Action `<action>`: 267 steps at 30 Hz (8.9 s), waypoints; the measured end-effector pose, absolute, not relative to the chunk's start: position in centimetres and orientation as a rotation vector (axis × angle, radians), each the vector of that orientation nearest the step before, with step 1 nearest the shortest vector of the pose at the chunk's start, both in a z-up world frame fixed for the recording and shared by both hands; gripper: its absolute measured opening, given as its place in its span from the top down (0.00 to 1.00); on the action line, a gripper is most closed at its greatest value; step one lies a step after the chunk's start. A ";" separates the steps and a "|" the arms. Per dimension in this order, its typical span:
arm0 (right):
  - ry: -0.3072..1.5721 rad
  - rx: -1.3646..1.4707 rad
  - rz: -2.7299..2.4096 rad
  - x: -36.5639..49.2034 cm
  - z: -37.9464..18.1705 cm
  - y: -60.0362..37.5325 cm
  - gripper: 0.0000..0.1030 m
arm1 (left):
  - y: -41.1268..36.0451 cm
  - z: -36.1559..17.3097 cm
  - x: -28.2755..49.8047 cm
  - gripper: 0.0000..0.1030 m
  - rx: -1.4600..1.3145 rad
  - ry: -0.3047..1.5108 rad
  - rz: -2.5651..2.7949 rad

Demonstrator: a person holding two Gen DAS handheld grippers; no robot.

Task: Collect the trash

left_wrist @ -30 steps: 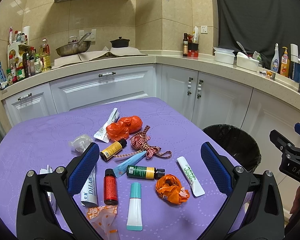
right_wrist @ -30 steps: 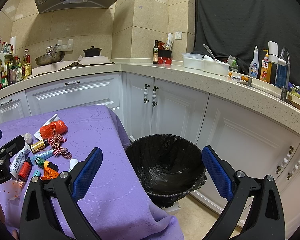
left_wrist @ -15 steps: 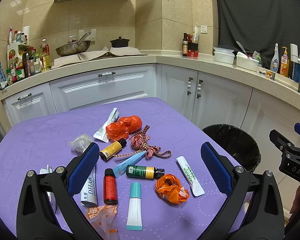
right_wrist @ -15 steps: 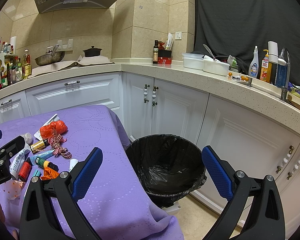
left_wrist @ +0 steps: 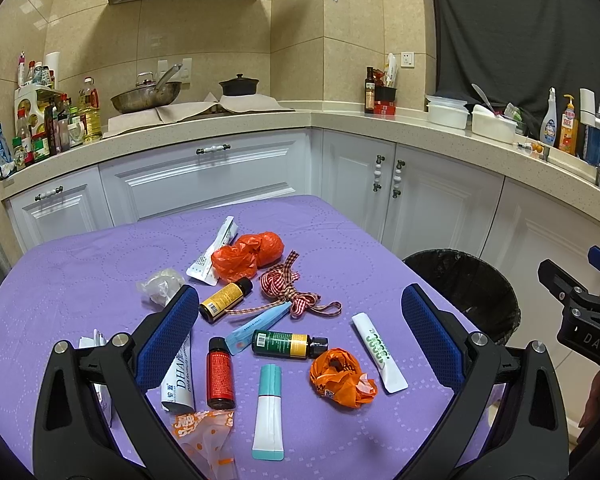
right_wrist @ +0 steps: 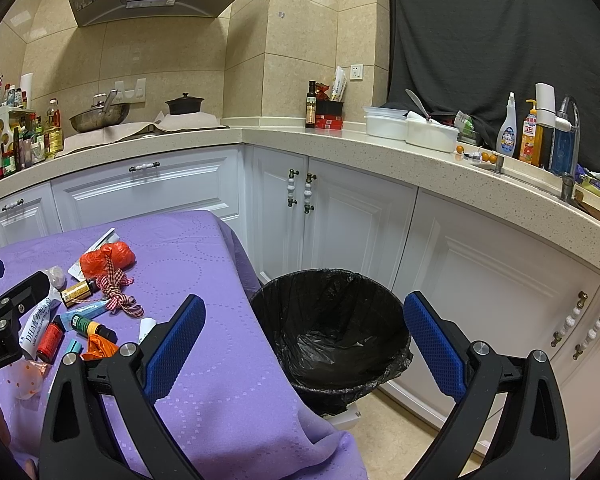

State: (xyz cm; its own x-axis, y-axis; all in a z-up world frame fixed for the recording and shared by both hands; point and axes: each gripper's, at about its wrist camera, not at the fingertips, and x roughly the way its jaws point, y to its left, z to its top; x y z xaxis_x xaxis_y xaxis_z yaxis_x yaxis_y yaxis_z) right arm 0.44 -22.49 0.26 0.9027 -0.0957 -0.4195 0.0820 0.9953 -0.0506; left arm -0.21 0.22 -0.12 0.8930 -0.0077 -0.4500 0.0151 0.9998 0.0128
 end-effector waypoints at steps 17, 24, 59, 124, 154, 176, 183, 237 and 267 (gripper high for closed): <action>0.435 -0.032 -0.092 0.5 0.2 -22.4 0.06 | 0.3 -0.2 -0.2 0.04 0.014 0.467 -0.012; 0.435 -0.032 -0.091 0.6 0.2 -22.4 0.06 | 0.4 -0.2 -0.2 0.04 0.013 0.469 -0.012; 0.650 -0.031 0.243 5.2 -7.6 -13.8 0.43 | 15.0 -7.5 -4.8 0.25 -0.109 0.660 0.289; 0.600 0.117 -0.025 10.8 -7.0 -31.8 0.81 | -11.2 -3.8 10.0 0.97 0.056 0.626 -0.270; 0.641 0.167 -0.062 14.1 -9.1 -34.8 0.51 | -16.4 -5.7 15.7 0.47 0.081 0.708 -0.262; 0.610 0.036 0.283 8.2 -6.2 -18.2 0.48 | 4.2 -3.2 3.2 0.43 -0.020 0.659 0.120; 0.613 -0.013 0.373 6.4 -6.5 -13.8 0.44 | 8.6 -4.1 -0.1 0.43 -0.052 0.667 0.214; 0.638 -0.025 0.440 4.0 -7.6 -12.7 0.61 | 7.5 -6.2 -4.8 0.42 -0.099 0.656 0.171; 0.637 -0.012 0.394 3.7 -7.8 -13.9 0.61 | 6.5 -8.2 -5.2 0.87 -0.073 0.689 0.107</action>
State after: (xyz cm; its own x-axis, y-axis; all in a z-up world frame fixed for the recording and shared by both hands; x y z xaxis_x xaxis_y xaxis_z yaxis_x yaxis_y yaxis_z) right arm 3.67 -13.85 -7.75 0.7326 0.3546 -0.5811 -0.3619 0.9259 0.1087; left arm -5.21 6.46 -8.21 0.7668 0.0743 -0.6375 -0.1229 0.9919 -0.0322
